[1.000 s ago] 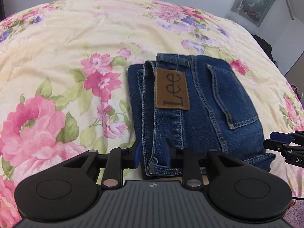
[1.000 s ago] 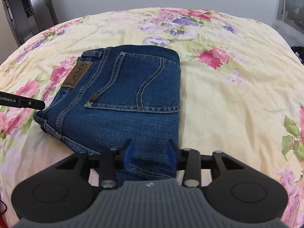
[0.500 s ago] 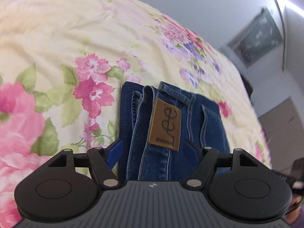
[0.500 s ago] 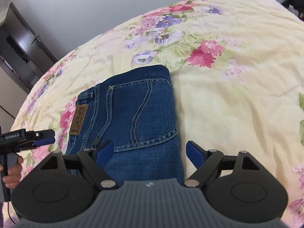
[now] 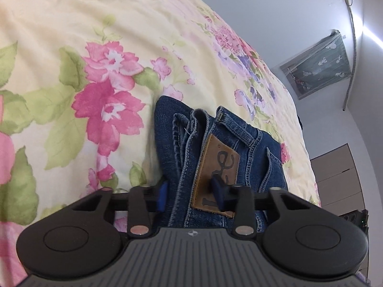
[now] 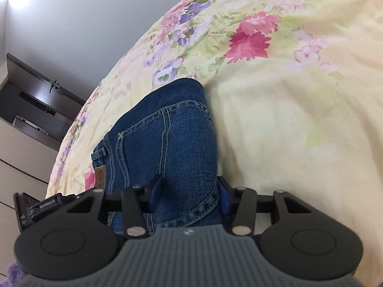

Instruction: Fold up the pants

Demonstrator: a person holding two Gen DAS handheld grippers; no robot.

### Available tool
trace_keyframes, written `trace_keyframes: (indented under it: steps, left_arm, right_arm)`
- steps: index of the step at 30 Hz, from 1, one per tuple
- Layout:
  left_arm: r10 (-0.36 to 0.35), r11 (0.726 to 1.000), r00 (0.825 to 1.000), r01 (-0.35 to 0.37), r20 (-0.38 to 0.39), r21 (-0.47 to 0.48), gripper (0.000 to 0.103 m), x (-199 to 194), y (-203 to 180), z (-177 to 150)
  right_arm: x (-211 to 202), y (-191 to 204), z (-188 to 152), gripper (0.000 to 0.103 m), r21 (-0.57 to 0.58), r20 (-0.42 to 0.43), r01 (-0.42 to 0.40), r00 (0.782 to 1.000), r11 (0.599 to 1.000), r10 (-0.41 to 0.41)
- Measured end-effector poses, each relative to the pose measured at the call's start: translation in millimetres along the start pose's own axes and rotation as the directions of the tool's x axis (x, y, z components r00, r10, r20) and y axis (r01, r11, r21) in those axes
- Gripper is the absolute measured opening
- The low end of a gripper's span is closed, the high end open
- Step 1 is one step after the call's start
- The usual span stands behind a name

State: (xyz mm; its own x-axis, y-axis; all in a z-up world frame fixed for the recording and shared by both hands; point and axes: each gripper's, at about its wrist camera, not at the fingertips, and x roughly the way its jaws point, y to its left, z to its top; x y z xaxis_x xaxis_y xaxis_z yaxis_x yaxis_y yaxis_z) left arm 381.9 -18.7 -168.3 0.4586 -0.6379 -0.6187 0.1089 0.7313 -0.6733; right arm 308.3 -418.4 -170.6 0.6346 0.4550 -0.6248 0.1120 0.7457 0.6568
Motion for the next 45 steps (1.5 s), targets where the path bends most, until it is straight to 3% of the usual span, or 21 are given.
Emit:
trace_keyframes:
  steps: [3, 9, 15, 21, 26, 30, 34, 36, 39, 42, 45]
  left_arm:
    - [0.031, 0.998, 0.999, -0.032, 0.019, 0.052, 0.025, -9.8, -8.9, -1.3]
    - [0.076, 0.991, 0.995, -0.082, 0.059, 0.11, 0.007, -46.4, -19.1, 4.0]
    - [0.133, 0.98, 0.986, -0.146, 0.099, 0.137, 0.007, -108.8, -1.1, 18.8]
    - [0.227, 0.962, 0.962, -0.246, 0.154, 0.12, 0.007, -179.6, 31.4, 36.6]
    - [0.327, 0.935, 0.934, -0.342, 0.142, 0.095, 0.007, -201.3, 63.5, 39.8]
    - [0.387, 0.914, 0.917, -0.395, 0.096, 0.089, 0.007, -187.4, 87.3, 30.7]
    - [0.433, 0.89, 0.897, -0.44, 0.086, 0.119, 0.011, -183.0, 86.6, 29.1]
    - [0.466, 0.866, 0.88, -0.475, 0.089, 0.159, 0.014, -183.4, 79.1, 27.7]
    - [0.511, 0.823, 0.851, -0.525, 0.122, 0.217, 0.016, -190.8, 63.3, 21.0]
    - [0.517, 0.801, 0.84, -0.543, 0.165, 0.253, 0.021, -207.4, 46.6, 12.0]
    - [0.515, 0.779, 0.83, -0.558, 0.215, 0.288, 0.027, -228.1, 24.1, 0.9]
  right_arm:
    - [-9.7, 11.4, 0.4, 0.026, -0.027, 0.018, 0.002, 1.0, 1.0, -0.001]
    - [-33.8, 56.7, 3.4, 0.018, -0.129, 0.047, 0.019, 0.999, 0.991, -0.013]
    - [-27.9, 115.8, -10.3, 0.017, -0.181, 0.022, -0.057, 0.998, 0.982, 0.062]
    - [9.1, 185.0, -34.3, 0.017, -0.21, -0.048, -0.166, 0.986, 0.964, 0.159]
    - [54.6, 212.9, -62.3, 0.017, -0.168, -0.116, -0.225, 0.971, 0.96, 0.208]
    - [86.2, 216.7, -80.3, 0.017, -0.166, -0.159, -0.192, 0.973, 0.967, 0.166]
    - [93.1, 217.9, -85.6, 0.02, -0.209, -0.161, -0.128, 0.982, 0.969, 0.094]
    - [90.2, 224.0, -87.3, 0.03, -0.265, -0.154, -0.078, 0.987, 0.961, 0.038]
    - [84.9, 238.5, -94.0, 0.038, -0.398, -0.111, 0.035, 0.99, 0.917, -0.086]
    - [65.2, 244.8, -100.1, 0.051, -0.46, -0.047, 0.08, 0.992, 0.884, -0.114]
    - [39.6, 257.2, -106.3, 0.054, -0.489, 0.003, 0.083, 0.996, 0.868, -0.093]
